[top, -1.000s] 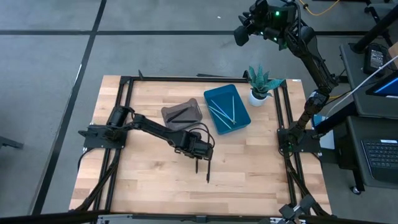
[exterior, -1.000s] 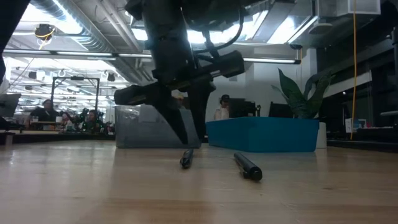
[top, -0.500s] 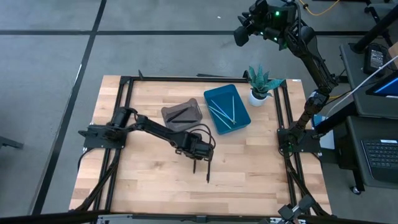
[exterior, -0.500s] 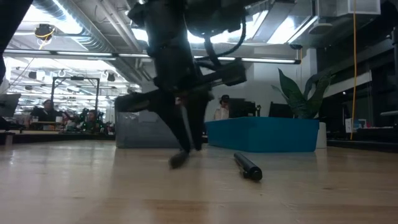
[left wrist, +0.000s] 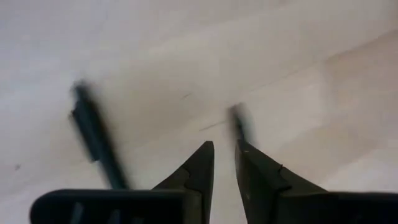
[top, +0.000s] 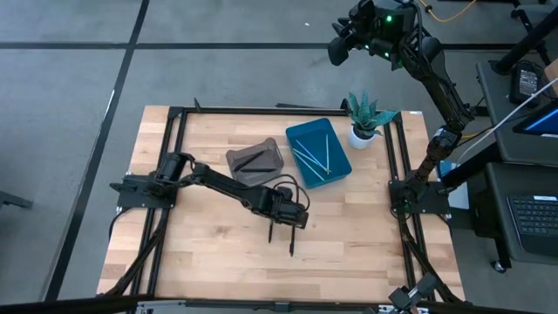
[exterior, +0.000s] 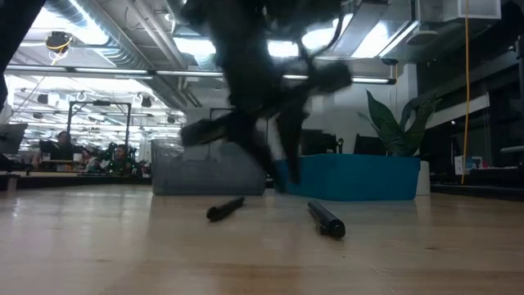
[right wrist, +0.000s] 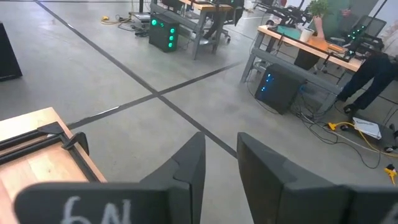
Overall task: Sort pens & pencils
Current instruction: Put the left black pen into the black bin
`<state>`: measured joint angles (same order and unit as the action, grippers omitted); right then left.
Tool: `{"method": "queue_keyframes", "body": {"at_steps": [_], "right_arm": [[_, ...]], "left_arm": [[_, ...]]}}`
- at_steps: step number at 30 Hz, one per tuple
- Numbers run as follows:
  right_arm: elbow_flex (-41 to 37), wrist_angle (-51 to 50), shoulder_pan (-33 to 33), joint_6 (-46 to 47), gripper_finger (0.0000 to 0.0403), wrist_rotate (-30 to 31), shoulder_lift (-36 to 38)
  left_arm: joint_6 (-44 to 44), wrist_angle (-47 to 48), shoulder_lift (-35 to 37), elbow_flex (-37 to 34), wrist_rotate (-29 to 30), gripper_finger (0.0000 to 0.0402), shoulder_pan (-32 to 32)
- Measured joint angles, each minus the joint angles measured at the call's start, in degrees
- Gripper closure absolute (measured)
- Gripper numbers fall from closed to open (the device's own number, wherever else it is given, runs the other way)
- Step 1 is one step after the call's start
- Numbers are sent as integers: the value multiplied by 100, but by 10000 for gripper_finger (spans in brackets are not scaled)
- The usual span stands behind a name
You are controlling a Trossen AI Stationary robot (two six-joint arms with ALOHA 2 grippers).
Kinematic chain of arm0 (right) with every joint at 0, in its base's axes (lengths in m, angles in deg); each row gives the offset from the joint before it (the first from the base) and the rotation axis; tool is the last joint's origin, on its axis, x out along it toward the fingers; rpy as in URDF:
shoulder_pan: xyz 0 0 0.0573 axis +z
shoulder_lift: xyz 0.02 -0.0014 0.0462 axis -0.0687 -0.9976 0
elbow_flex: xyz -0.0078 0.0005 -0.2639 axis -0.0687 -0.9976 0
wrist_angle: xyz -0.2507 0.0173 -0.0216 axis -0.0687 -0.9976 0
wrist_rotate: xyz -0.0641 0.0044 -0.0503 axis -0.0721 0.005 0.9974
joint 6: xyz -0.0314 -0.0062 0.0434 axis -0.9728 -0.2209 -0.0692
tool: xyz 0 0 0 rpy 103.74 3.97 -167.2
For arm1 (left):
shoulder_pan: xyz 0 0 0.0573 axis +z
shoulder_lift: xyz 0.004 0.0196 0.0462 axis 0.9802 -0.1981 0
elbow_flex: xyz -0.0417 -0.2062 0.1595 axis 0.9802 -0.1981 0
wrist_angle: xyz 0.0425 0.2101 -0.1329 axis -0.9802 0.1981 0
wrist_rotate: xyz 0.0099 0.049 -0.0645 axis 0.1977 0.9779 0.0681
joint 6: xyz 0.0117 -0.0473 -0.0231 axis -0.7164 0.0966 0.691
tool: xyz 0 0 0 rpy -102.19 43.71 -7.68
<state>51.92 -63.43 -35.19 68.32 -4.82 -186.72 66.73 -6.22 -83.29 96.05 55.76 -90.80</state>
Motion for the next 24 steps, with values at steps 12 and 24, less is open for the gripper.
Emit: {"method": "queue_keyframes", "body": {"at_steps": [12, 24], "right_arm": [[0, -33, 0, 2, 309, -7, 2], [0, -2, 0, 106, 309, -13, 2]], "left_arm": [[43, 2006, 17, 734, -57, 350, -132], [347, 2285, 19, 630, -84, 304, -199]]}}
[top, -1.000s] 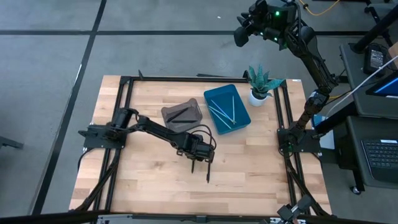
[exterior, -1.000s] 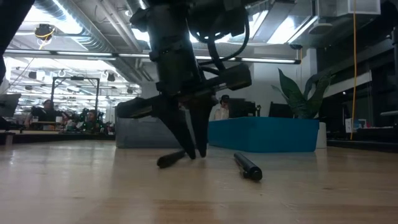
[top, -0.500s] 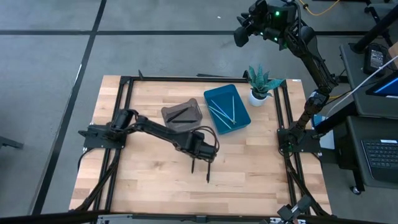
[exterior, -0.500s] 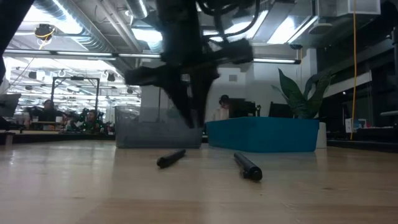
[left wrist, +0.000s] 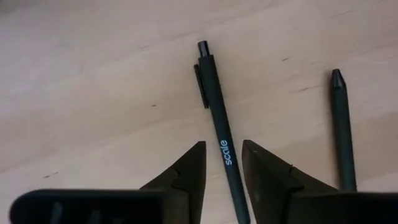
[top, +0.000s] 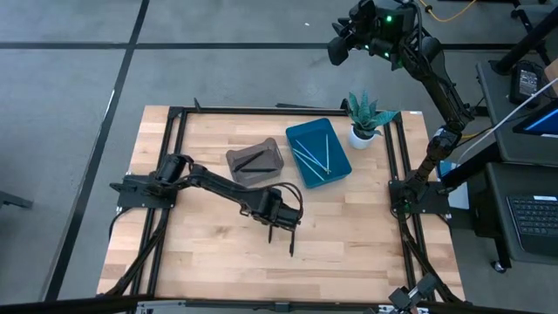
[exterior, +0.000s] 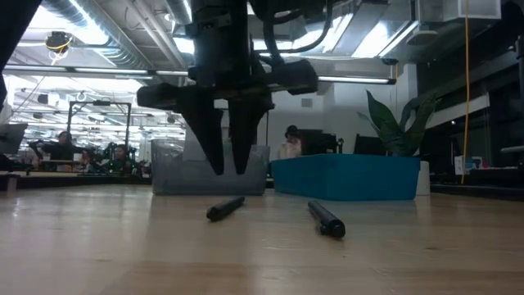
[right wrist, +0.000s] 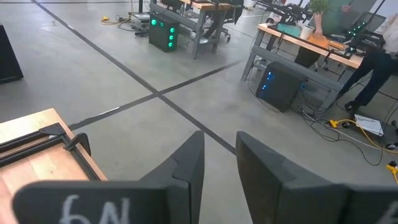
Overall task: Sort pens & pencils
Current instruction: Put the left black pen into the black bin
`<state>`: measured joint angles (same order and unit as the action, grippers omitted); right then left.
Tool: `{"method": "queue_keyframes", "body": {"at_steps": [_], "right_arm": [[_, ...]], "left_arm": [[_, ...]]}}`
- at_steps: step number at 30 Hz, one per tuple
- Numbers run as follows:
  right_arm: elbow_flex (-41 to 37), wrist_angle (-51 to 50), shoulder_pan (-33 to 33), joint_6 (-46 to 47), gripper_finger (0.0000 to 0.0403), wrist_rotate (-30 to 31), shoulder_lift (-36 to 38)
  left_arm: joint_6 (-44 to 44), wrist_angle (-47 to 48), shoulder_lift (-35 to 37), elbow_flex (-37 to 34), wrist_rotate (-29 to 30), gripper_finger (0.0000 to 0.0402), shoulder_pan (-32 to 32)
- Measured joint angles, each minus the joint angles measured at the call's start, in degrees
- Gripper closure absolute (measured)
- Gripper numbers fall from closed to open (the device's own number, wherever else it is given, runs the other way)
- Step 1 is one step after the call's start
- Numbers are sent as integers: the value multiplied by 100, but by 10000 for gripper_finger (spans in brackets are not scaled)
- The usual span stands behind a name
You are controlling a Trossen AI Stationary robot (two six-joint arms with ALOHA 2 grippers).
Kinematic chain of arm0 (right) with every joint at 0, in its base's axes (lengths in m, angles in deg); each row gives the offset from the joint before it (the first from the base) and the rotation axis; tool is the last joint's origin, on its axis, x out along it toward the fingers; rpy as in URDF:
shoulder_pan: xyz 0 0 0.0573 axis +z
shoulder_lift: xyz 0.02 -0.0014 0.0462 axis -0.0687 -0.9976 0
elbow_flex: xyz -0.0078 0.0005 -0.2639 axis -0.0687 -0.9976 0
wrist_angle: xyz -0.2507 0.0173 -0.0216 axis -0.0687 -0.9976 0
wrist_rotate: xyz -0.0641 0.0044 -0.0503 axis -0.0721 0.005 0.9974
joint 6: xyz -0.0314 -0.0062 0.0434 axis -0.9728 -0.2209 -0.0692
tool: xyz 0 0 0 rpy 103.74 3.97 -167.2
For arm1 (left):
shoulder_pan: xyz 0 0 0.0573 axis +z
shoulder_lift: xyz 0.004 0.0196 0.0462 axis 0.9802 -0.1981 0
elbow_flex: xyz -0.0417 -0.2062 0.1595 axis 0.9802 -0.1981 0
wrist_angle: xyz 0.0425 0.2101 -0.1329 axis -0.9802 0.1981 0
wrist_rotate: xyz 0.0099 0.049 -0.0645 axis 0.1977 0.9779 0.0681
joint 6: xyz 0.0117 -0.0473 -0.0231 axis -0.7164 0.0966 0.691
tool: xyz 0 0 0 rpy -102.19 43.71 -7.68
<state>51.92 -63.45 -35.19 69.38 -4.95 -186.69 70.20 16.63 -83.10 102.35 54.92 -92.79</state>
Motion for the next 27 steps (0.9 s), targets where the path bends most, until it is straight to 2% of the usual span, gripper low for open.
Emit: {"method": "queue_keyframes", "body": {"at_steps": [11, 27], "right_arm": [[0, 9, 0, 2, 309, 0, 0], [2, 10, 2, 22, 309, -144, 0]], "left_arm": [[55, -131, -1, -9, -4, 293, -22], [28, -377, -552, 8, -309, 288, -46]]}}
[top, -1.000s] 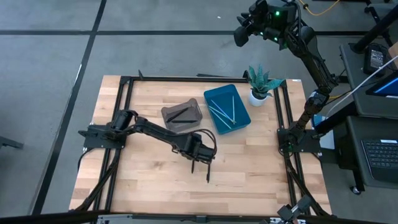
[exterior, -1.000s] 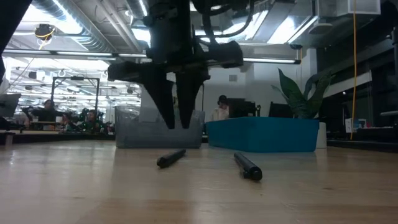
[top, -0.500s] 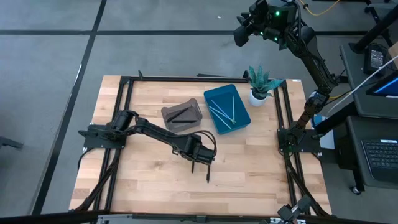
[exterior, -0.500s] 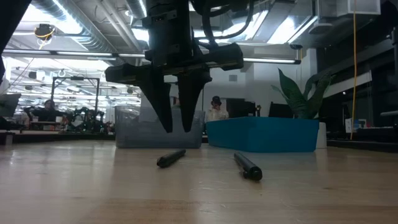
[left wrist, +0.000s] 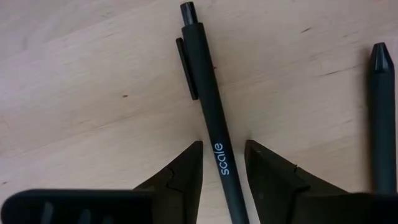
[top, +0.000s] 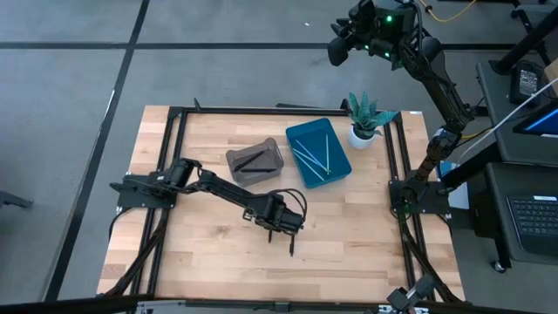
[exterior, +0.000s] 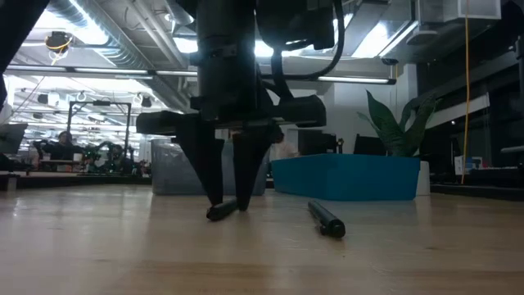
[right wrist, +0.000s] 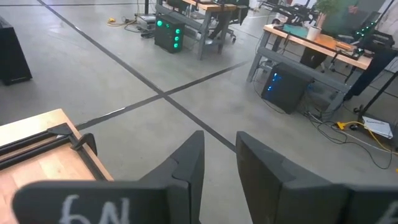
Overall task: Sort pens & pencils
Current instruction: Put the left black pen into the black bin
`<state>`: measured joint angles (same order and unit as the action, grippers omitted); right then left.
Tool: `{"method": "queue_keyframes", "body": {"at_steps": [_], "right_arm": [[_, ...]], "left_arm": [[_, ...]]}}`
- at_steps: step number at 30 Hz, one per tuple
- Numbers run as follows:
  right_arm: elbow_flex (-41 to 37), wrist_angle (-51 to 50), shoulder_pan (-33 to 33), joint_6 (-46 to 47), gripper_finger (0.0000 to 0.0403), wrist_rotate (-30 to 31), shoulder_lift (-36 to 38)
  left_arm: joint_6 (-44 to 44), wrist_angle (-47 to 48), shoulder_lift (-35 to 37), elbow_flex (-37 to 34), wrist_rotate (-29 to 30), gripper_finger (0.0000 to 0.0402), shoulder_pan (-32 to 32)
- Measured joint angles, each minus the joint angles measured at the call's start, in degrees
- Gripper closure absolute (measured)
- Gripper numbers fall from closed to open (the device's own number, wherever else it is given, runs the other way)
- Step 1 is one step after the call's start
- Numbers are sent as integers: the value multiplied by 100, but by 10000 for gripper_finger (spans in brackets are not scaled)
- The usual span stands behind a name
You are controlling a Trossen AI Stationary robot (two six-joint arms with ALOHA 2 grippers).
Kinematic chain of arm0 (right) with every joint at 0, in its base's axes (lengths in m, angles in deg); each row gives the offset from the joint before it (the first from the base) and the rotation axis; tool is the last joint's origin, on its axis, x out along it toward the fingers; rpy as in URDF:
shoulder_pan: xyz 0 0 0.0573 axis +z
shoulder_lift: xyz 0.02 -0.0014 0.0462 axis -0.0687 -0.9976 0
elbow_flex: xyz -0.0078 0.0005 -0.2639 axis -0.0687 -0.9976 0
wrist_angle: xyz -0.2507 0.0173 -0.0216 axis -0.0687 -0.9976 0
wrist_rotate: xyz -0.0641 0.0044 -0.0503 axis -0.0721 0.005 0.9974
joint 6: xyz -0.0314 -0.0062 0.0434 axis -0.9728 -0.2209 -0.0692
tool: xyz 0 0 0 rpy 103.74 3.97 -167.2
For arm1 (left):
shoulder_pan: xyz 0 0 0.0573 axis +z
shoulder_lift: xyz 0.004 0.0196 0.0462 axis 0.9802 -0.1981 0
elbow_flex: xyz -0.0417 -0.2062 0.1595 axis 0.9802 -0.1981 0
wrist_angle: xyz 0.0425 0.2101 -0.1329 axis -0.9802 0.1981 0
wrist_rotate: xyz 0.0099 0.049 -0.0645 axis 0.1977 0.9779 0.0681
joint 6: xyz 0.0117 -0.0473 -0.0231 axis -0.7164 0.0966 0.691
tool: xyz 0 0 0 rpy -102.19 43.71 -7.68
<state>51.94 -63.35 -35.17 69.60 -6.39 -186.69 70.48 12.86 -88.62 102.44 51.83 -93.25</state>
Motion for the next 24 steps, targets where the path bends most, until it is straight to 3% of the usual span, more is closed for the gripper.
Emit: {"method": "queue_keyframes", "body": {"at_steps": [9, 19, 24], "right_arm": [[0, -1, 0, 1, 309, -2, 0], [0, -3, 0, -3, 309, -2, 0], [0, -3, 0, -9, 309, -1, 0]], "left_arm": [[17, -8, -18, -2, -19, 292, -9], [28, -42, -32, -9, -42, 373, -9], [28, -23, -25, -11, -72, 379, -9]]}}
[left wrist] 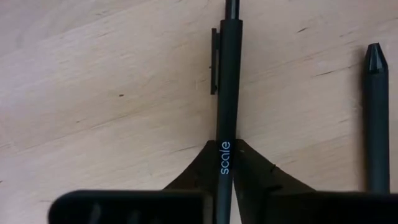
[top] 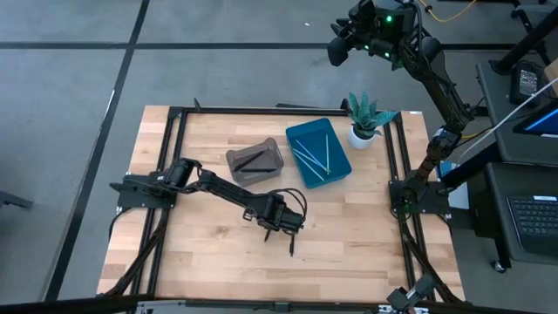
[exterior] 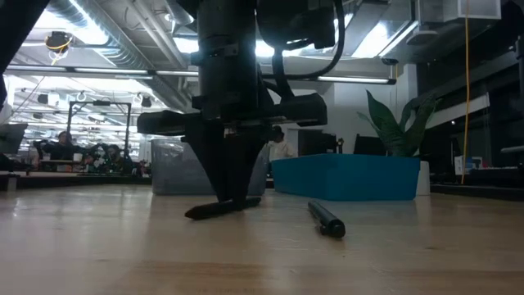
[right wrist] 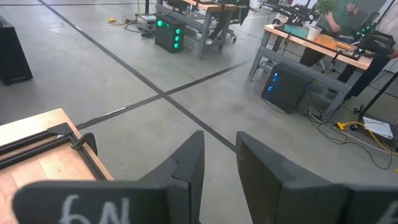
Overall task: Sort pens & pencils
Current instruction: Put the left black pen into the black bin
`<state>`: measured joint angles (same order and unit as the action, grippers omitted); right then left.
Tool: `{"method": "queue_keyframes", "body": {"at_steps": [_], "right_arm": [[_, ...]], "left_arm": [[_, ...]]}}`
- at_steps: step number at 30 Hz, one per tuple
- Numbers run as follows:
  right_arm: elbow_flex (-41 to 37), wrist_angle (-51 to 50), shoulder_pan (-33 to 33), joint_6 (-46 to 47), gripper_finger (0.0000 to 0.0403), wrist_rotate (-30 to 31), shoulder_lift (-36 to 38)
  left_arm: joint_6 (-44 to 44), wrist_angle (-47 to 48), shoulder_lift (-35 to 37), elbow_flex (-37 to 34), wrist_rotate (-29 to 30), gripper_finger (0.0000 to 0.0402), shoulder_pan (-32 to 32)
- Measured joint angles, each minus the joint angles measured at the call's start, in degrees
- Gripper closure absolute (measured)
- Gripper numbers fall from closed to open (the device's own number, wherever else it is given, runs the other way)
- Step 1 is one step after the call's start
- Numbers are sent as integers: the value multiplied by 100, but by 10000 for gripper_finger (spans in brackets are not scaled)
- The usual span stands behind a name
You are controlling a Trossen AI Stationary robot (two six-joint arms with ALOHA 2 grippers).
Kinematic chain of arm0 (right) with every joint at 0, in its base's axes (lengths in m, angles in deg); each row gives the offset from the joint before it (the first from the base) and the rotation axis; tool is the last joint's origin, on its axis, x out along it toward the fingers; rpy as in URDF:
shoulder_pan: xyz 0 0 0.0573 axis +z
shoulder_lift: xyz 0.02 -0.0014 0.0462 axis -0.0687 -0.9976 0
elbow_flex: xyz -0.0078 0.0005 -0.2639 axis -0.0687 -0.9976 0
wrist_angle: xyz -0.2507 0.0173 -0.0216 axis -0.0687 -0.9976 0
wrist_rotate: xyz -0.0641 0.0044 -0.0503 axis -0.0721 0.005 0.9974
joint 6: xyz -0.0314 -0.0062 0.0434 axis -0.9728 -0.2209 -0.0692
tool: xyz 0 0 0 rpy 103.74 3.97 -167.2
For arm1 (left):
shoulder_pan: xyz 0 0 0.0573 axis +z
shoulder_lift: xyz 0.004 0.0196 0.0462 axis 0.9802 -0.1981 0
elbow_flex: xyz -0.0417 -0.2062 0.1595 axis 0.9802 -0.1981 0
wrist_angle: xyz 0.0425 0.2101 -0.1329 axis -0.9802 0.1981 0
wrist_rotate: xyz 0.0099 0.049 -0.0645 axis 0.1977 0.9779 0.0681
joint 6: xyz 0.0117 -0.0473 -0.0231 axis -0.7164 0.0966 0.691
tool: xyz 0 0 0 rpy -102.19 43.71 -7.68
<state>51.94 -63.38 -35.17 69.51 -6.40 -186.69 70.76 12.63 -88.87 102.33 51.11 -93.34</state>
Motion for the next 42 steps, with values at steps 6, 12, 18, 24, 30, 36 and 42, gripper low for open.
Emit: {"method": "queue_keyframes", "body": {"at_steps": [6, 12, 18, 24, 30, 36, 42], "right_arm": [[0, 1, 0, -5, 309, 1, 0], [0, 58, 0, -5, 309, 3, 0], [0, 98, 0, -5, 309, 6, 0], [0, 137, 0, 6, 309, 8, 0], [0, 137, 0, 16, 309, 11, 0], [0, 136, 0, 30, 309, 12, 0], [0, 135, 0, 34, 309, 14, 0]], "left_arm": [[-20, 144, 39, 57, -98, 358, -9], [-170, 600, 13, 400, -224, 374, -47], [-190, 1089, 22, 768, -152, 365, -59], [-306, 1892, 38, 1319, -8, 363, -74], [-562, 2871, 43, 1992, 162, 371, -69], [-978, 3717, 55, 2479, 379, 356, 4], [-1794, 3699, 124, 2551, 685, 366, 243]]}}
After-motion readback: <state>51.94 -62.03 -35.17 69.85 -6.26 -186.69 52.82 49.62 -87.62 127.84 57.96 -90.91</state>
